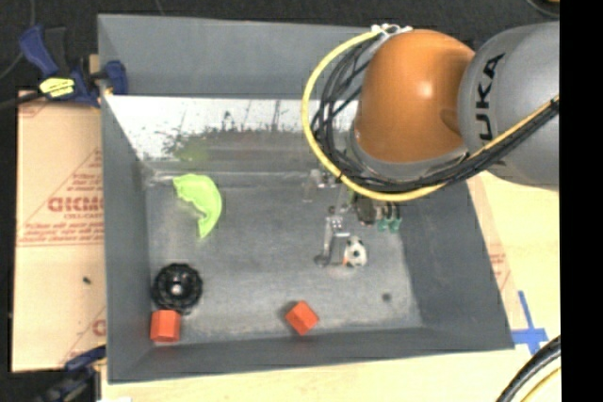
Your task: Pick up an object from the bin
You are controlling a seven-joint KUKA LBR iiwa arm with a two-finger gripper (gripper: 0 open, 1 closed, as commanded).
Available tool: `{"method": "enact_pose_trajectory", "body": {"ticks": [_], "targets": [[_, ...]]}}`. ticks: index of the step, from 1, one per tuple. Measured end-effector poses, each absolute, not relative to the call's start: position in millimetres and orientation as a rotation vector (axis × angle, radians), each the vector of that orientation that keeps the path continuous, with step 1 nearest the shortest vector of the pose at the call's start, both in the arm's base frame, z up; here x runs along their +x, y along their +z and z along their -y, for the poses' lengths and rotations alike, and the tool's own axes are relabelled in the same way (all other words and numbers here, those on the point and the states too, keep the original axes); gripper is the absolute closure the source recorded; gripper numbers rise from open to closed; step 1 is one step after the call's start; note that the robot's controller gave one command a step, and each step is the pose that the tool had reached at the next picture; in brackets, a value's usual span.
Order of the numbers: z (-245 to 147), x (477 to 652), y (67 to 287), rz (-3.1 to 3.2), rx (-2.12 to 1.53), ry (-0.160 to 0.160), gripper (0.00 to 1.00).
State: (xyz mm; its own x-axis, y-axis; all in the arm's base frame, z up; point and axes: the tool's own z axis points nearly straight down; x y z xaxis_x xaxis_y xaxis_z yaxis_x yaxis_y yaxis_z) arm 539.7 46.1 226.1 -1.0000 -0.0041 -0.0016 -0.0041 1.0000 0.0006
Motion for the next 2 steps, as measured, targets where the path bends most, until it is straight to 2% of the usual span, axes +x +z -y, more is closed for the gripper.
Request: {"method": "enact_pose_trajectory", "body": {"ticks": [1, 2], "targets": [[14.4, 483.9, 194.9, -3.151, 0.012, -0.005, 0.00], [10.4, 494.1, 201.1, -3.136, 0.093, 0.001, 0.00]]}}
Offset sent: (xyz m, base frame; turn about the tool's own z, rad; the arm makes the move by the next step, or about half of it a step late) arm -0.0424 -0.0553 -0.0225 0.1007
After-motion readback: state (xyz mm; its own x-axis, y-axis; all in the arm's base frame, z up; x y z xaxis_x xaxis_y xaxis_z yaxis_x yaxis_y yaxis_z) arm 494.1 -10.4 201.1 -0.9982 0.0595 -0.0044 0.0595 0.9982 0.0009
